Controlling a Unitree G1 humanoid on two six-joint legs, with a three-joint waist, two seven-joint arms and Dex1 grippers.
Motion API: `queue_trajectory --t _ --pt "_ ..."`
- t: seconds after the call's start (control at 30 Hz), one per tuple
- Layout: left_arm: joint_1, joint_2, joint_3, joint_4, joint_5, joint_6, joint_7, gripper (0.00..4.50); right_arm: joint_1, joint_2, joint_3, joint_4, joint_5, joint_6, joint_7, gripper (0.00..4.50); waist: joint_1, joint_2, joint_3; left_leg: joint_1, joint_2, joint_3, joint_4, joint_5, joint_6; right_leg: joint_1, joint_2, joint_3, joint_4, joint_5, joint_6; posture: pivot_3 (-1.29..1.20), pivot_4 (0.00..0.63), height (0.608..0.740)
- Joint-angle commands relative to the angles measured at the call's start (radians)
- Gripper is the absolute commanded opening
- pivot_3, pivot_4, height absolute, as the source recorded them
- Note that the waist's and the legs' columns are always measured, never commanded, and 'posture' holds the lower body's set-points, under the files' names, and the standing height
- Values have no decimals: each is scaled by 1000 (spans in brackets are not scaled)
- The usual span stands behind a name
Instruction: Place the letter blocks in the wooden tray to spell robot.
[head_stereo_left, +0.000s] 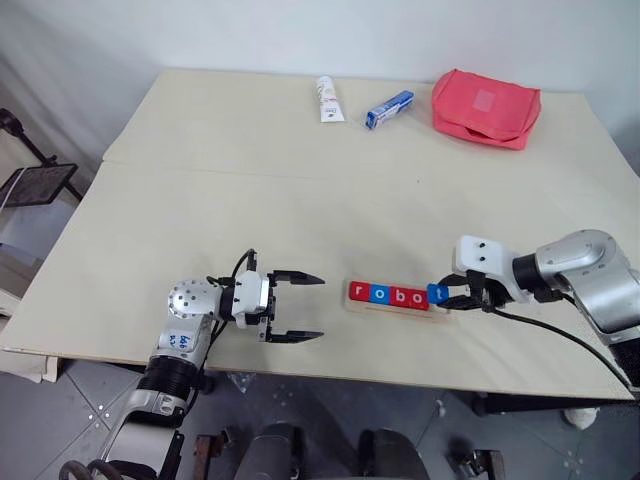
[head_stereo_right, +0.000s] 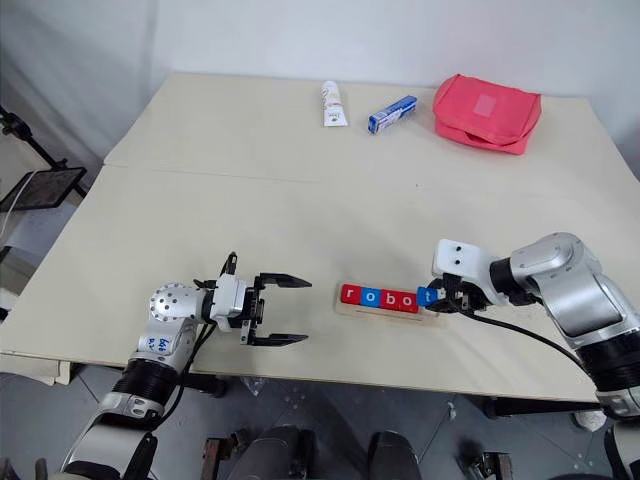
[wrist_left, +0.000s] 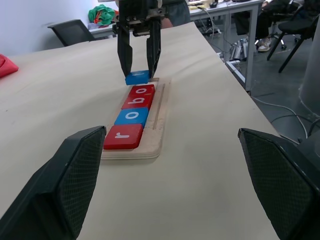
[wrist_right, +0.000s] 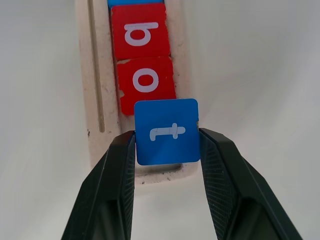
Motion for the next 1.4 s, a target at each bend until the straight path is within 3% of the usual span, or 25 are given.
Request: queue_trajectory --t 0.03,1.23,1.4 --pt "12 5 4 -40 -10 -13 10 4500 -14 -11 -15 -6 -11 -14 17 1463 0 0 0 0 0 0 0 0 0 0 0 0 0 0 0 0 150 740" --pt "5 -3 -3 -24 -8 -24 18 4500 48 -35 -65 -95 7 58 8 1463 2 0 0 0 0 0 0 0 0 0 0 0 0 0 0 0 150 740" --pt "6 -2 -1 -22 -7 -24 20 4500 47 -28 -62 -95 11 58 5 3150 2 0 0 0 0 0 0 0 0 0 0 0 0 0 0 0 150 740"
